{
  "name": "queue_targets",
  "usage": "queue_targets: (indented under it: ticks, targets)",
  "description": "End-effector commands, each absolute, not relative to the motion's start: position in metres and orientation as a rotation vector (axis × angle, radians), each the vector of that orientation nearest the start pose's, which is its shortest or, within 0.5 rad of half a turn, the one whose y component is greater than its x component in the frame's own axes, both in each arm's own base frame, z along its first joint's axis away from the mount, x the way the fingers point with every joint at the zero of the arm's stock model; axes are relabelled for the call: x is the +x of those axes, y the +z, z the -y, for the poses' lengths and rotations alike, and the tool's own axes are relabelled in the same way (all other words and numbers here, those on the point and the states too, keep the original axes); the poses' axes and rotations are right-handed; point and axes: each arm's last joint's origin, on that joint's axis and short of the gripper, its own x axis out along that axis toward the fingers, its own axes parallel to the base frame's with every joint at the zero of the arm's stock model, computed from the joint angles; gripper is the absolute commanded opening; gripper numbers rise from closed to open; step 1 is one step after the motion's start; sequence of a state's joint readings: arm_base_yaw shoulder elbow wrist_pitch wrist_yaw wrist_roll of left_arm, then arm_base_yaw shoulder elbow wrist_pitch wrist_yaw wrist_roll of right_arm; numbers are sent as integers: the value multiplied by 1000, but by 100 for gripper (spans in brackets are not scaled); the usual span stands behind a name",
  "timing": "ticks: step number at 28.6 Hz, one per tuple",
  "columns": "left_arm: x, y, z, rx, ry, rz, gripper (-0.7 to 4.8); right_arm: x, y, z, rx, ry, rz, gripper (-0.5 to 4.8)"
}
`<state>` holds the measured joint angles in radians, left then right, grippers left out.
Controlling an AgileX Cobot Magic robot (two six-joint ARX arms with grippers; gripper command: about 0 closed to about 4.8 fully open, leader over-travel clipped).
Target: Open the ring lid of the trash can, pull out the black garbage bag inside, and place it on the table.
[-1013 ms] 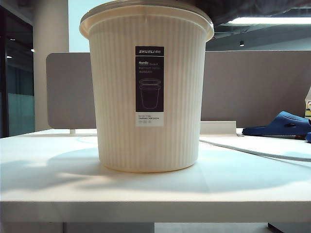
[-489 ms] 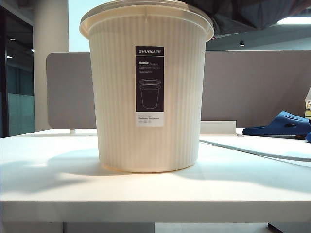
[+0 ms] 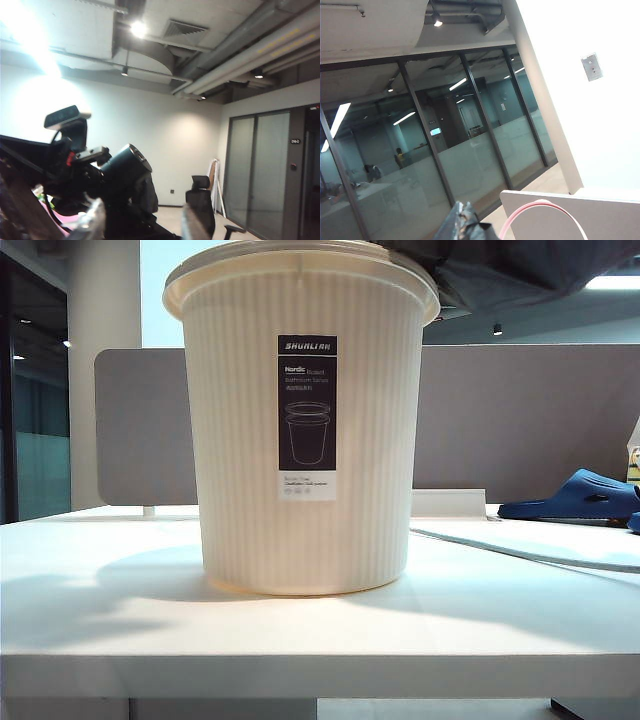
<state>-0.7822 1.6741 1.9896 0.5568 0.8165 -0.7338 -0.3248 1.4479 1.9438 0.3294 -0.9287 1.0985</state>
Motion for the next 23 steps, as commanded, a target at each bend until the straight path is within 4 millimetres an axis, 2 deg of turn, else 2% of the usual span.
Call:
queue_targets:
  ticks: [1,9,16,23]
  targets:
    - [208,568,237,-495,-1782,384,283,222,601,54,518,829,309,-6]
    - [218,567,228,-444,-1788,370,282,222,601,56,515,822,310,-6]
    - [229,566,216,-423,-1775,340,282,218,601,66,507,776,328,-6]
    - [230,566,215,-414,-1777,339,282,216,601,75,499,738,336,-6]
